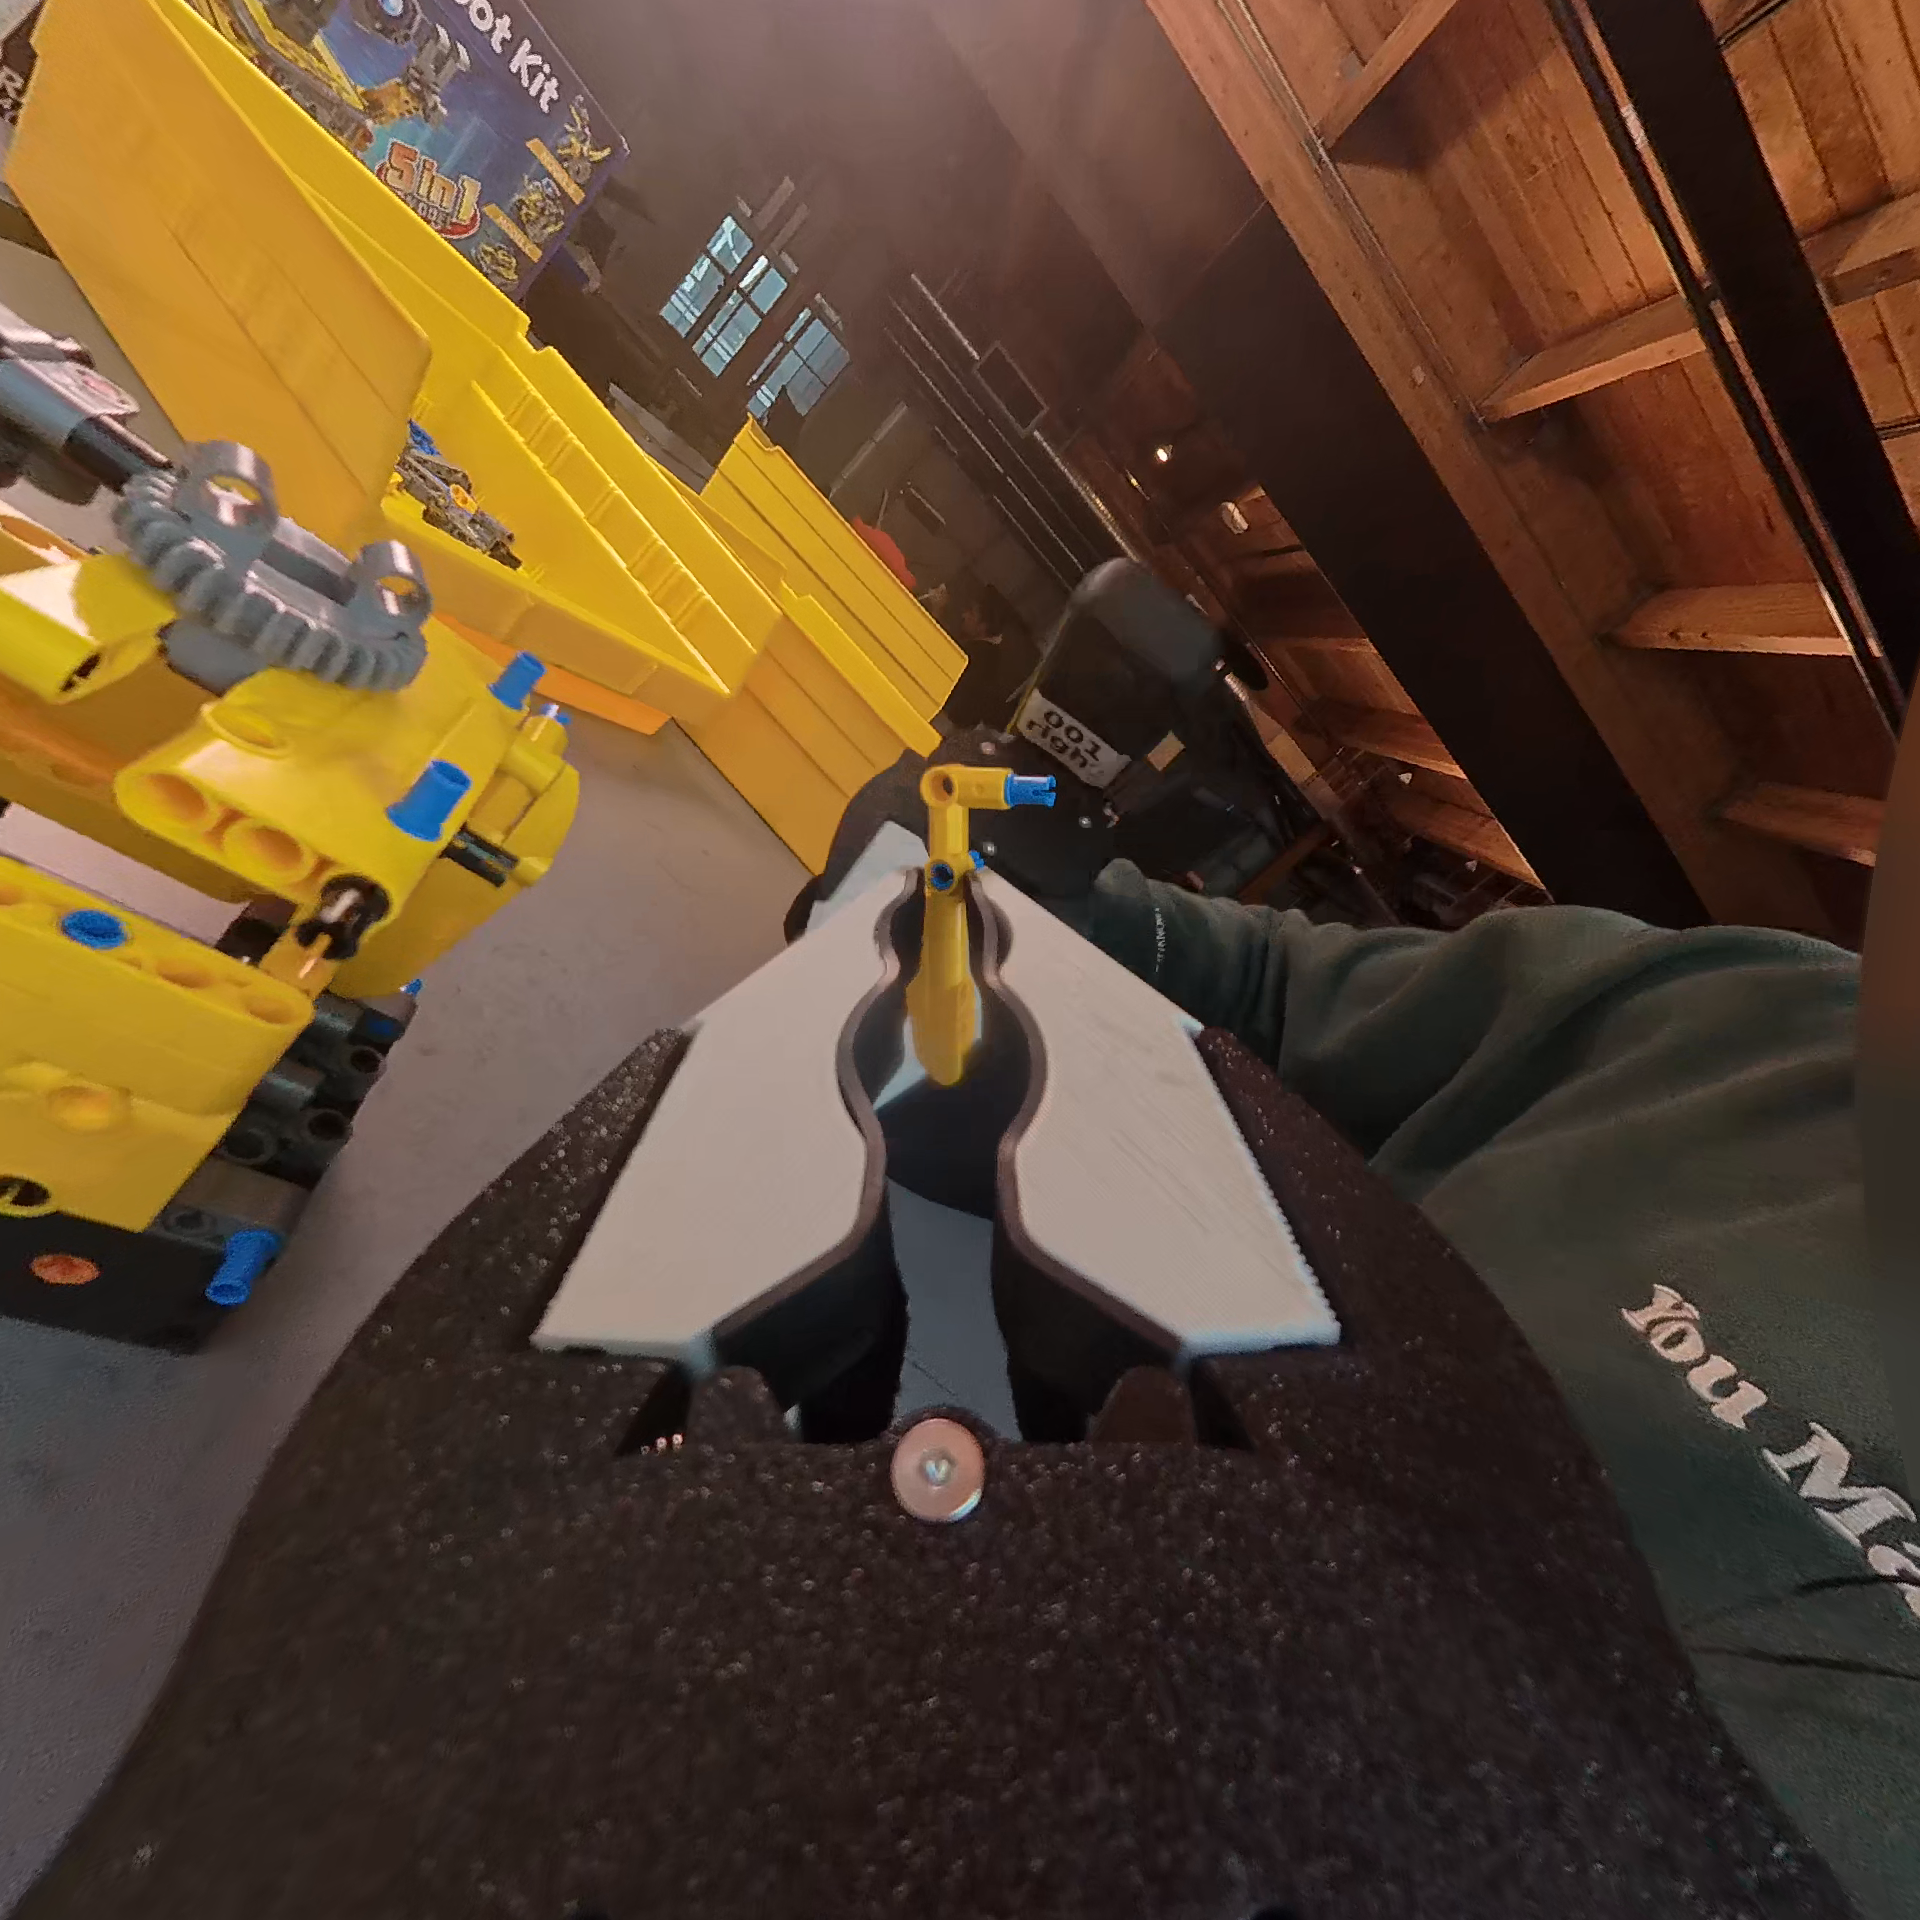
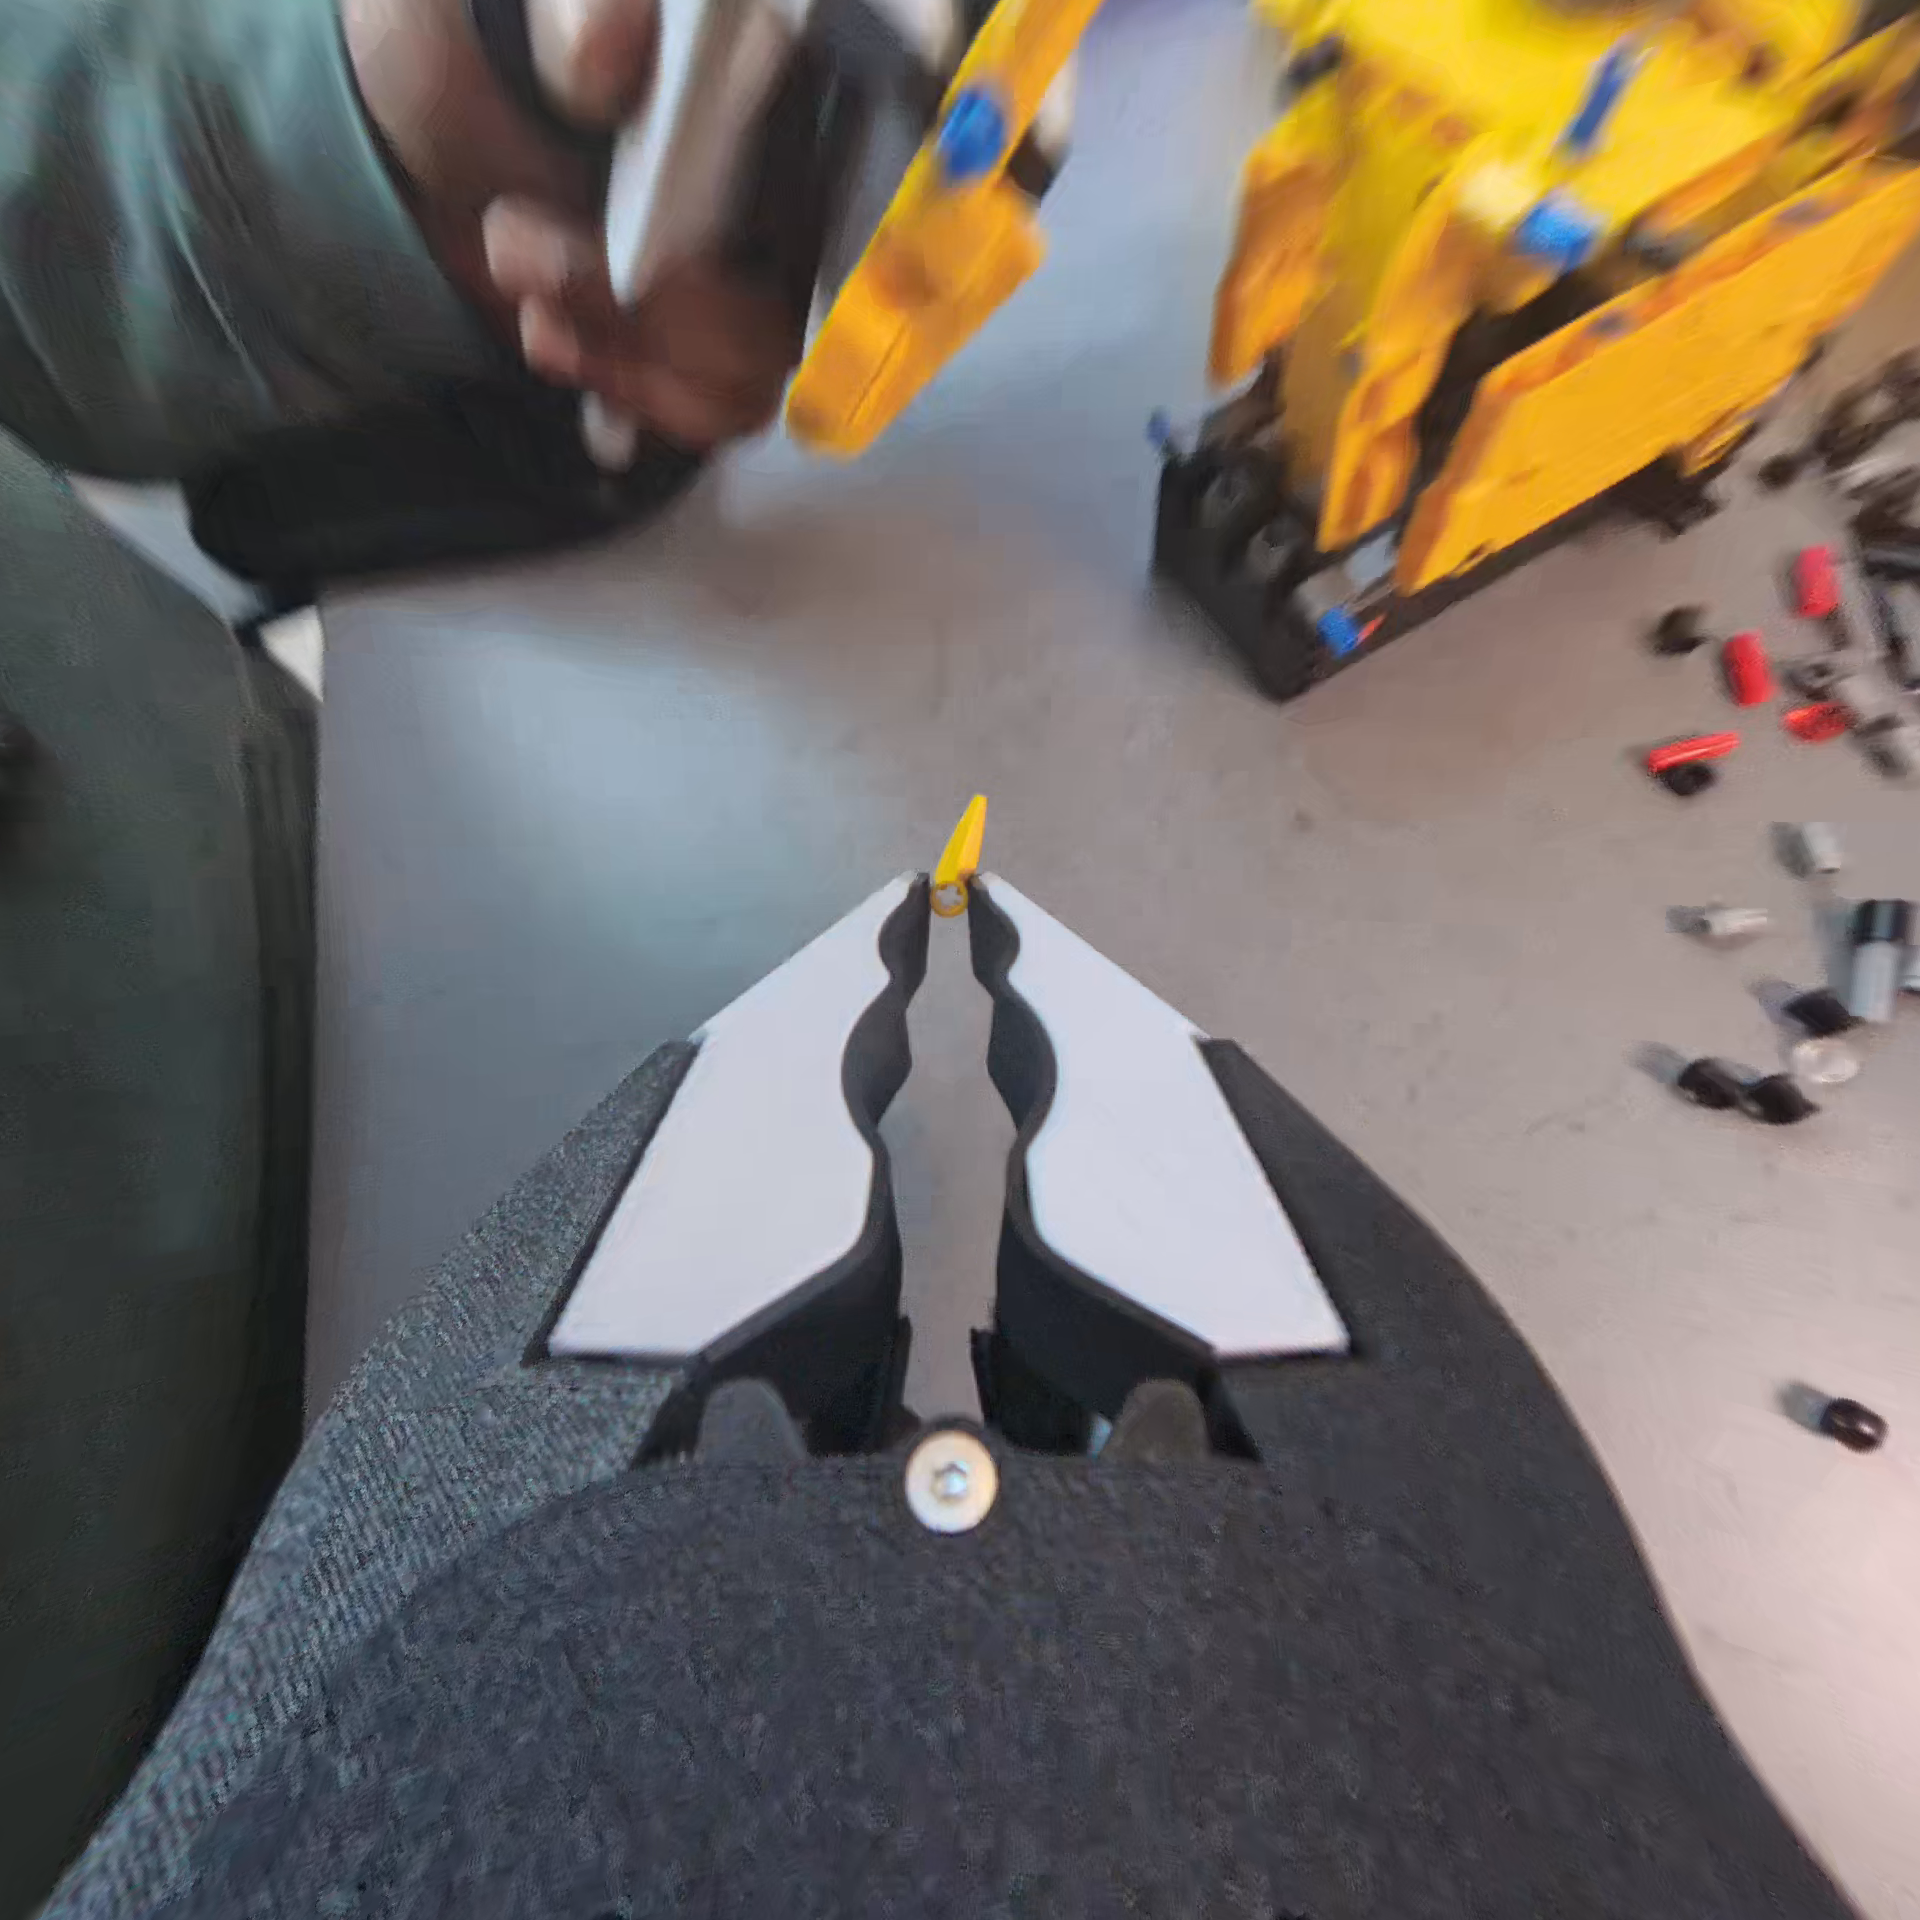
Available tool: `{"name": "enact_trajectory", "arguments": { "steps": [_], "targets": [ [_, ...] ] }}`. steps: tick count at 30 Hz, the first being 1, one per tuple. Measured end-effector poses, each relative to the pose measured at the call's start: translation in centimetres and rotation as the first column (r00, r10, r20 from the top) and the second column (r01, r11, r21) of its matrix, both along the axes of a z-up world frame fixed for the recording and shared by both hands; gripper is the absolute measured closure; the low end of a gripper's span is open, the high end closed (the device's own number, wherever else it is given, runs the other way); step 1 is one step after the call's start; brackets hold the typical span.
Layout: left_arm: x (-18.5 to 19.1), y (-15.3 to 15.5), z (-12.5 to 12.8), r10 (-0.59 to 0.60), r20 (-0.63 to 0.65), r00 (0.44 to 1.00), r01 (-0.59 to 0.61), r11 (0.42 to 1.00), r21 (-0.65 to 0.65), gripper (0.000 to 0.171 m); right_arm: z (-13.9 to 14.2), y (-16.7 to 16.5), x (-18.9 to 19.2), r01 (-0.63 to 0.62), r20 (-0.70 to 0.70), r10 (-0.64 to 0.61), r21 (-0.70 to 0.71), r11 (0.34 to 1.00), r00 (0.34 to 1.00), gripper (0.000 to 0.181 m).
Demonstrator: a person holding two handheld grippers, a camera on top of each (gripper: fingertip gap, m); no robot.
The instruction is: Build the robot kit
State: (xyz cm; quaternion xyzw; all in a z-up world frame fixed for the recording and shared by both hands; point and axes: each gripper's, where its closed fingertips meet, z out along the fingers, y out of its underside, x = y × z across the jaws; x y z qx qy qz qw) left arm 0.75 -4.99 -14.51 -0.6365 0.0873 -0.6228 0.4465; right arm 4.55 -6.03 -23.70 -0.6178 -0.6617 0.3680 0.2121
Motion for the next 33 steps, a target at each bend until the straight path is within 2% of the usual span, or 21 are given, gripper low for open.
{"name": "enact_trajectory", "arguments": {
  "steps": [2, 4, 7, 9, 14, 26, 30, 33],
  "targets": [
    [-0.2, 0.1, 0.5, 0.008, 0.034, 0.999, -0.009, 1.0, 0.013, 0.165, 4.2, 1.4, -1.1, 0.097, -0.247, -0.133, -0.153, 0.983, 0.96, 0.175],
    [-0.5, 0.3, 0.6, 0.04, 0.026, 0.999, -0.041, 0.999, 0.034, 0.165, 8.0, 2.3, -1.6, 0.105, -0.441, -0.223, -0.276, 0.955, 0.869, 0.175],
    [-1.0, 0.8, 0.7, 0.118, -0.015, 0.993, -0.117, 0.99, 0.074, 0.165, 11.1, 3.2, -2.0, 0.075, -0.586, -0.317, -0.398, 0.914, 0.746, 0.175],
    [-1.4, 1.2, 0.7, 0.192, -0.059, 0.98, -0.185, 0.977, 0.111, 0.165, 11.4, 3.7, -2.6, 0.082, -0.615, -0.341, -0.408, 0.909, 0.711, 0.175],
    [-1.7, 1.4, 1.1, 0.267, -0.096, 0.959, -0.251, 0.956, 0.152, 0.165, 10.9, 3.5, -3.6, 0.067, -0.611, -0.349, -0.435, 0.898, 0.711, 0.175],
    [-1.3, 1.6, 0.8, 0.274, -0.095, 0.957, -0.262, 0.958, 0.121, 0.165, 10.3, 3.2, -4.7, 0.051, -0.623, -0.373, -0.471, 0.881, 0.688, 0.175],
    [-1.3, 1.6, 0.5, 0.26, -0.092, 0.961, -0.252, 0.963, 0.093, 0.165, 10.1, 3.2, -4.8, 0.082, -0.635, -0.353, -0.415, 0.906, 0.687, 0.175],
    [-1.2, 1.4, 0.1, 0.247, -0.123, 0.961, -0.237, 0.967, 0.09, 0.165, 9.7, 2.9, -4.8, 0.096, -0.626, -0.305, -0.345, 0.934, 0.718, 0.175]
  ]
}}
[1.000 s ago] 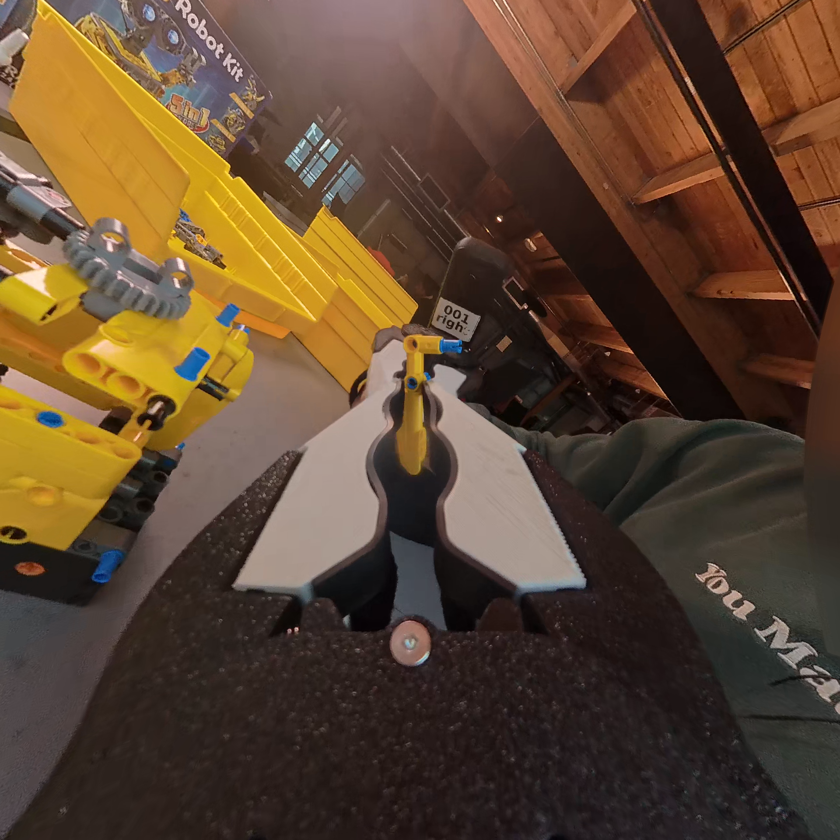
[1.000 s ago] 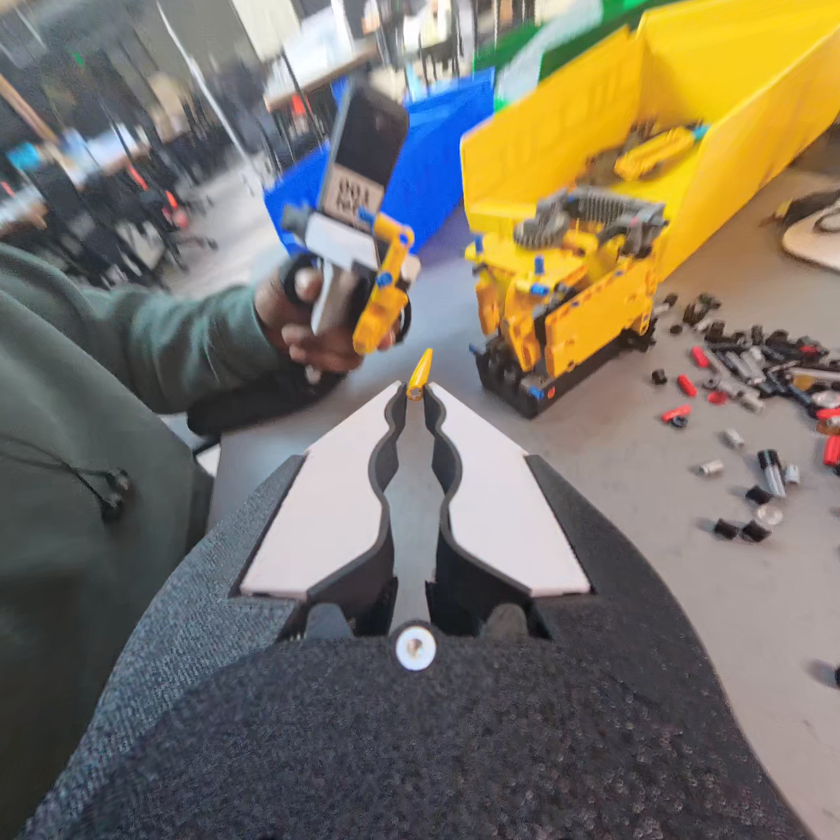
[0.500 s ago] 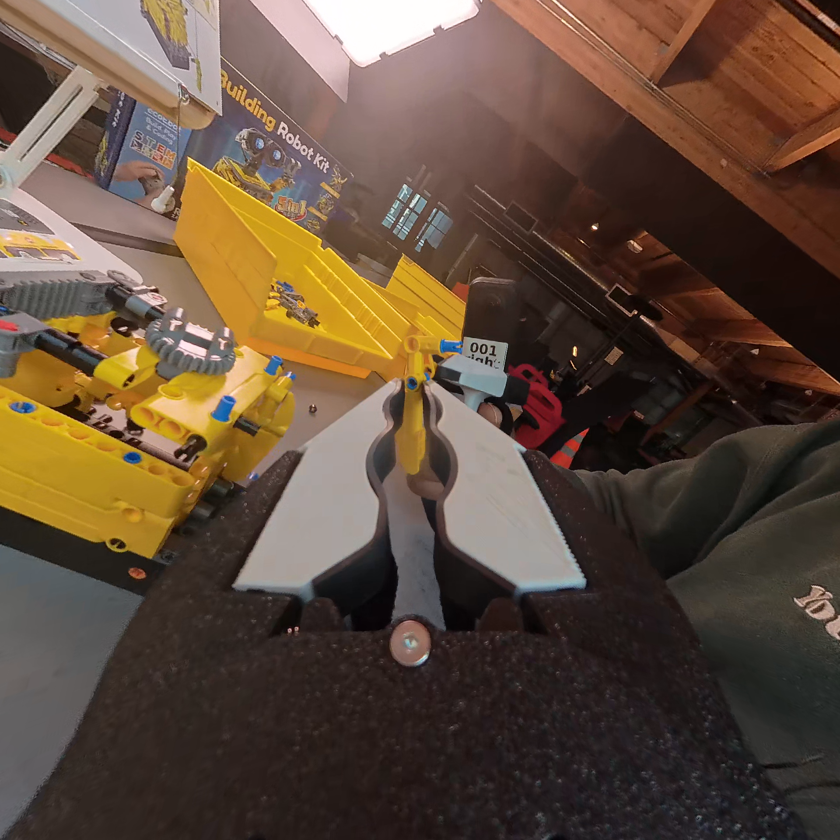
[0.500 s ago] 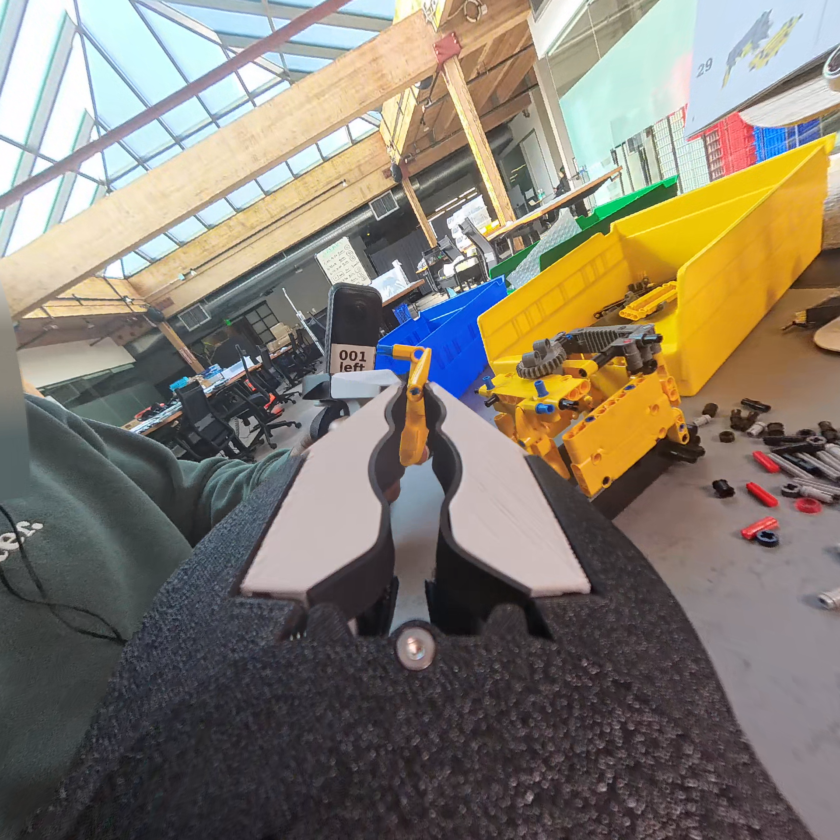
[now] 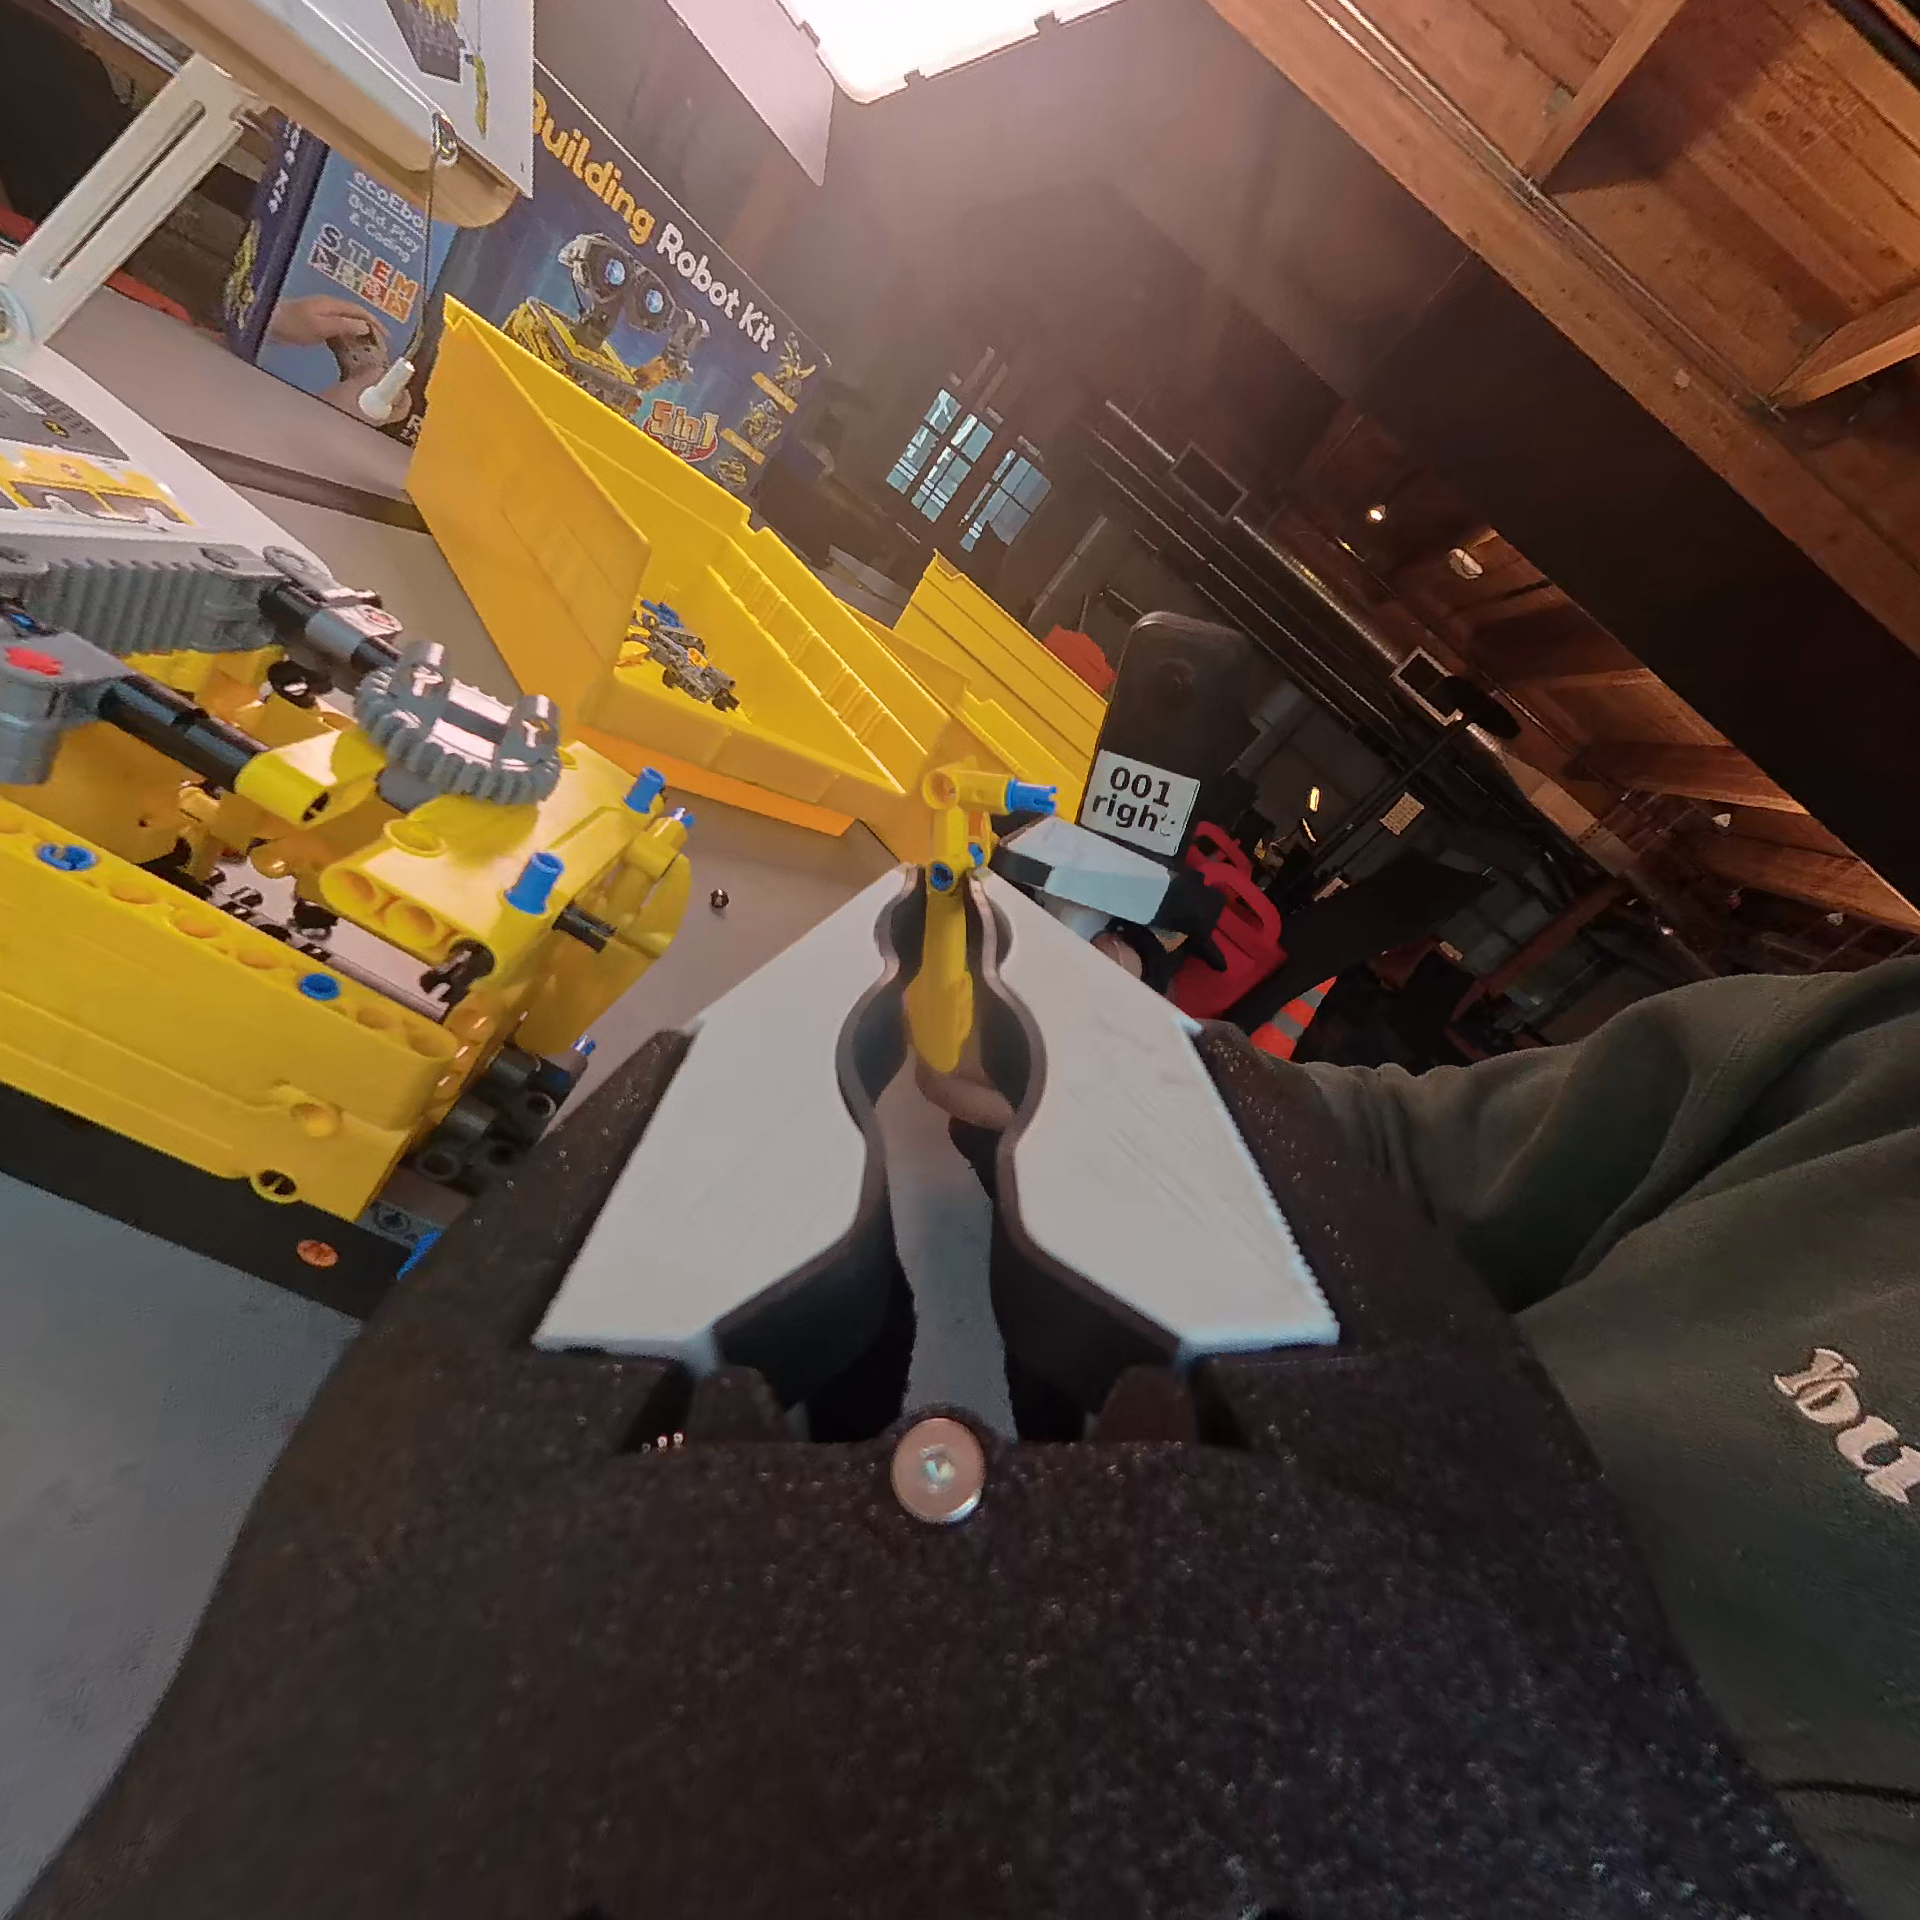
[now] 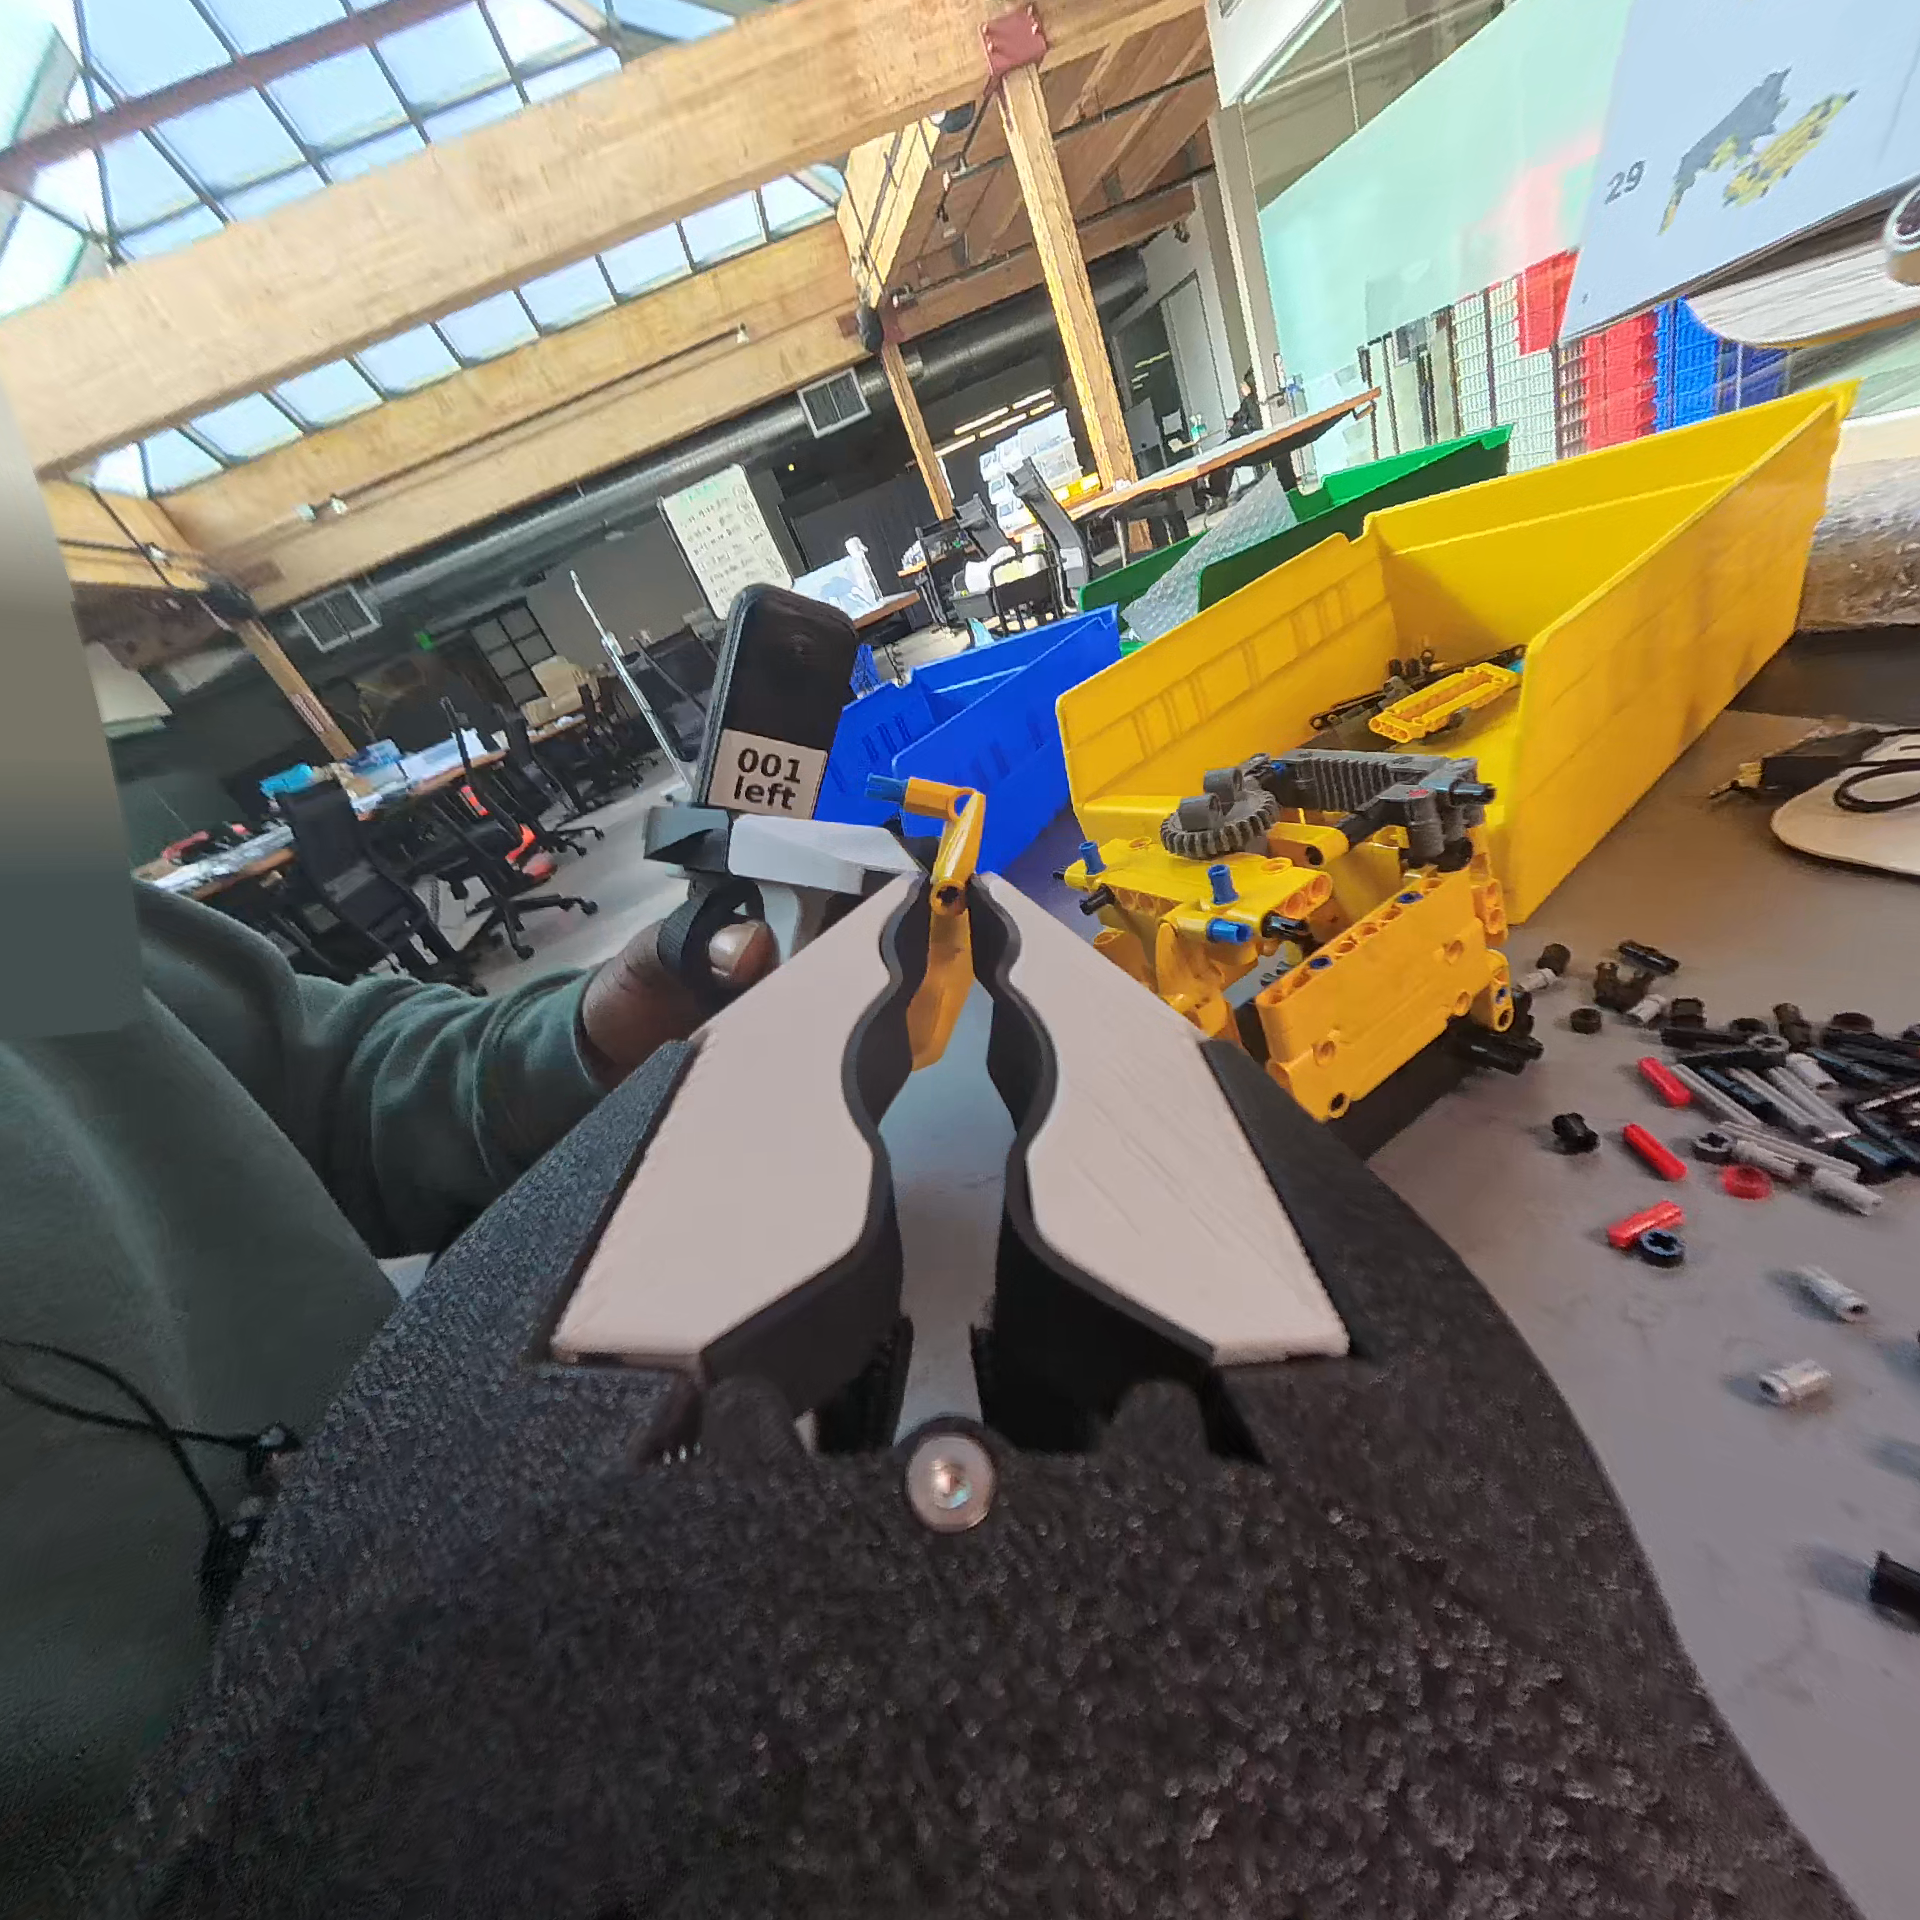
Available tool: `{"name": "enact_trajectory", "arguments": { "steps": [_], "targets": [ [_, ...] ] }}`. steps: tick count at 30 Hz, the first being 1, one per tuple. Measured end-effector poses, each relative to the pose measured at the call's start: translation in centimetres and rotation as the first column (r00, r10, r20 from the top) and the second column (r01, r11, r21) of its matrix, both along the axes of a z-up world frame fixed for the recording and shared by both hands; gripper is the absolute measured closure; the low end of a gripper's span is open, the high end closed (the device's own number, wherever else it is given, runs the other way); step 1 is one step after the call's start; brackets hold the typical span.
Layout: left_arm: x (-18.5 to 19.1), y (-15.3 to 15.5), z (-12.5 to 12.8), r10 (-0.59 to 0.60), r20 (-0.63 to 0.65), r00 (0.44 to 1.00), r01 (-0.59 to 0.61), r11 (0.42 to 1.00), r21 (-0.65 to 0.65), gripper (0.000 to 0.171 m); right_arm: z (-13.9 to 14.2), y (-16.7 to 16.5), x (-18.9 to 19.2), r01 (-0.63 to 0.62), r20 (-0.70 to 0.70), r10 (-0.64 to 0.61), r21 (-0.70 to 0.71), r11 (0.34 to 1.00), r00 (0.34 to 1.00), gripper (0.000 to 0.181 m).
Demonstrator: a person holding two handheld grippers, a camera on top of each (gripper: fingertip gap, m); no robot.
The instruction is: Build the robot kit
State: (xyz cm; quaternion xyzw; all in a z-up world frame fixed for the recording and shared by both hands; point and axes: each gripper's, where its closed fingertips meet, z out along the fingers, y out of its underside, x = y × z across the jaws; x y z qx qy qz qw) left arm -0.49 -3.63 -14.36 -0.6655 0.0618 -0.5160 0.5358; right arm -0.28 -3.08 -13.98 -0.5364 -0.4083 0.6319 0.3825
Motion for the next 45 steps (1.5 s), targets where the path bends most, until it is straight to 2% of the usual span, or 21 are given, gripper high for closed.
{"name": "enact_trajectory", "arguments": {
  "steps": [4, 13, 19, 23, 26, 29, 30, 32, 35, 36, 38, 40, 42, 45],
  "targets": [
    [0.5, -0.4, -0.5, -0.06, -0.039, 0.997, 0.059, 0.998, -0.015, 0.165, -0.7, -0.6, 0.1, -0.049, 0.086, 0.042, 0.08, 0.996, 0.995, 0.175],
    [1.4, -0.7, -1.7, -0.026, -0.271, 0.962, 0.039, 0.998, 0.044, 0.165, -1.8, -0.9, 0.7, -0.07, 0.157, 0.061, 0.055, 0.996, 0.986, 0.176],
    [1.9, -0.8, -2.1, -0.009, -0.349, 0.937, 0.042, 0.995, 0.086, 0.166, -2.1, -1.2, 1.1, -0.095, 0.161, 0.093, 0.007, 0.995, 0.983, 0.176],
    [2.0, -1.0, -2.2, -0.05, -0.358, 0.932, 0.087, 0.992, 0.089, 0.165, -2.3, -1.4, 1.2, -0.106, 0.175, 0.101, 0.018, 0.994, 0.979, 0.176],
    [2.3, -1.0, -2.6, -0.023, -0.427, 0.904, 0.08, 0.99, 0.116, 0.165, -2.5, -1.4, 1.4, -0.102, 0.179, 0.101, -0.005, 0.995, 0.979, 0.176],
    [2.4, -1.2, -3.5, -0.013, -0.538, 0.843, 0.099, 0.987, 0.13, 0.166, -3.4, -1.6, 1.5, -0.107, 0.24, 0.097, 0.029, 0.994, 0.966, 0.176],
    [2.5, -1.3, -3.5, -0.021, -0.543, 0.839, 0.111, 0.985, 0.133, 0.166, -3.5, -1.8, 1.6, -0.117, 0.242, 0.106, 0.03, 0.993, 0.964, 0.176],
    [2.3, -1.5, -3.1, -0.073, -0.508, 0.858, 0.151, 0.982, 0.115, 0.166, -3.2, -2.0, 1.5, -0.129, 0.237, 0.118, 0.031, 0.991, 0.964, 0.175],
    [2.0, -1.9, -1.2, -0.207, -0.334, 0.919, 0.249, 0.965, 0.086, 0.165, -1.4, -2.2, 1.1, -0.156, 0.167, 0.143, 0.068, 0.985, 0.975, 0.174],
    [1.9, -2.3, -0.6, -0.262, -0.296, 0.919, 0.298, 0.951, 0.081, 0.165, -0.8, -2.7, 0.9, -0.187, 0.145, 0.174, 0.08, 0.979, 0.974, 0.17],
    [1.6, -3.3, -0.4, -0.331, -0.294, 0.896, 0.37, 0.925, 0.087, 0.165, 0.1, -3.4, 1.0, -0.23, 0.131, 0.21, 0.154, 0.961, 0.969, 0.156],
    [1.6, -5.0, -0.5, -0.439, -0.289, 0.851, 0.48, 0.873, 0.086, 0.165, 0.4, -4.2, 1.3, -0.286, 0.152, 0.253, 0.262, 0.922, 0.956, 0.147],
    [1.4, -6.1, -0.5, -0.53, -0.244, 0.812, 0.562, 0.823, 0.086, 0.165, 0.6, -5.1, 1.5, -0.355, 0.193, 0.303, 0.365, 0.861, 0.933, 0.147],
    [1.1, -6.7, 0.1, -0.614, -0.136, 0.778, 0.627, 0.771, 0.109, 0.165, 1.3, -6.2, 0.8, -0.442, 0.243, 0.372, 0.41, 0.797, 0.896, 0.147]
  ]
}}
